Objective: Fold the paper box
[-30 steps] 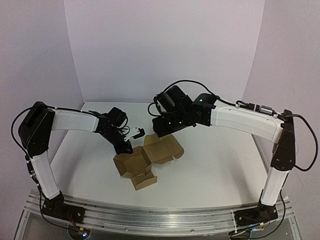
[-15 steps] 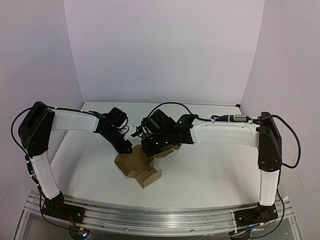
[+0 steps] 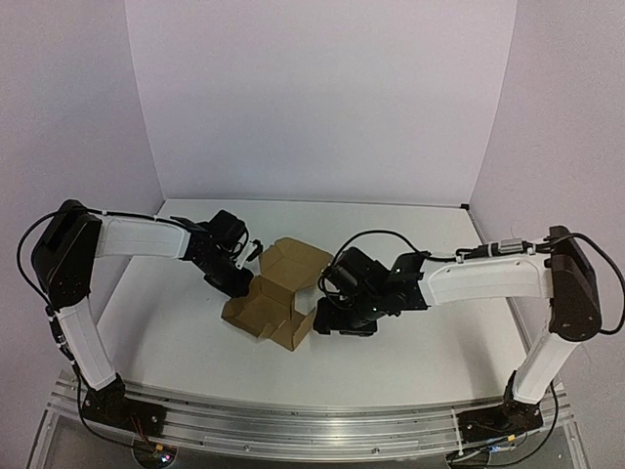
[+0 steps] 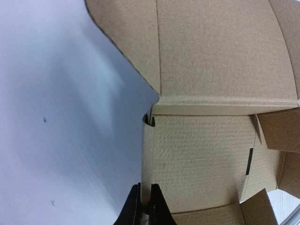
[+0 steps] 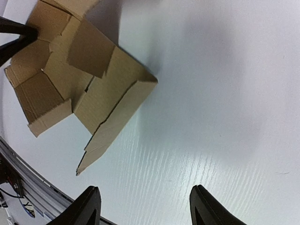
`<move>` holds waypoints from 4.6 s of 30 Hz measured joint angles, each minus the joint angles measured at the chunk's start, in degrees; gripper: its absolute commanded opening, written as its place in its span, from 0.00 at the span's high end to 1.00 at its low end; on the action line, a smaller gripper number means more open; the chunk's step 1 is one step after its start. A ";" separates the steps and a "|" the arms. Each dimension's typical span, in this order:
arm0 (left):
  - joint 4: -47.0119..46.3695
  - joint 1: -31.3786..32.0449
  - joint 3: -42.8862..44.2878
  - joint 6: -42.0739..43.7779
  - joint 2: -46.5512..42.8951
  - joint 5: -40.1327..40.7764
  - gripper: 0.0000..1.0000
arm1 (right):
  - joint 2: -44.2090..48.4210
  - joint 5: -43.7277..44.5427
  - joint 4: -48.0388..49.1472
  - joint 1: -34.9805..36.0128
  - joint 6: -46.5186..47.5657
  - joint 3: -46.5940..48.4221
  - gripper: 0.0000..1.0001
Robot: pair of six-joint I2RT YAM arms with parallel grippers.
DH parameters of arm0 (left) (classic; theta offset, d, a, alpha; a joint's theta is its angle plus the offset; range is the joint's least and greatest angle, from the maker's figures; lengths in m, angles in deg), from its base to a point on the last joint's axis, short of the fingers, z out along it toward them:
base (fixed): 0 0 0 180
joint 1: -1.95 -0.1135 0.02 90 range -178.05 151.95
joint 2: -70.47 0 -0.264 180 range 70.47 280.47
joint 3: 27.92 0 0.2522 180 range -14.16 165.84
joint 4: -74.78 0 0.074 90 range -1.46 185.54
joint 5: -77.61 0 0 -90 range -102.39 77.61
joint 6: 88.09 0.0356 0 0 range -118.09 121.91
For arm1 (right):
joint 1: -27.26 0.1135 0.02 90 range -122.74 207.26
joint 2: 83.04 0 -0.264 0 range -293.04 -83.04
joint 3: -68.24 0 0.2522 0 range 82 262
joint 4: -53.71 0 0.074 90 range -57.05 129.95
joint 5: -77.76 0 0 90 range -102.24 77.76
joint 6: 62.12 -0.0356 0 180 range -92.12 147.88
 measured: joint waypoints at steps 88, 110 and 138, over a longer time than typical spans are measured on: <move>-2.97 5.71 -6.59 -1.80 -5.31 5.67 1.00 | -15.68 -12.85 30.27 -2.57 -13.25 4.87 0.44; 1.62 7.26 -4.65 -8.51 -5.44 1.63 0.95 | -21.27 -2.30 -3.71 -0.48 -5.72 23.78 0.89; 1.97 10.37 -7.29 -11.89 -6.51 4.64 1.00 | -27.68 9.37 -19.74 2.74 4.79 37.76 0.78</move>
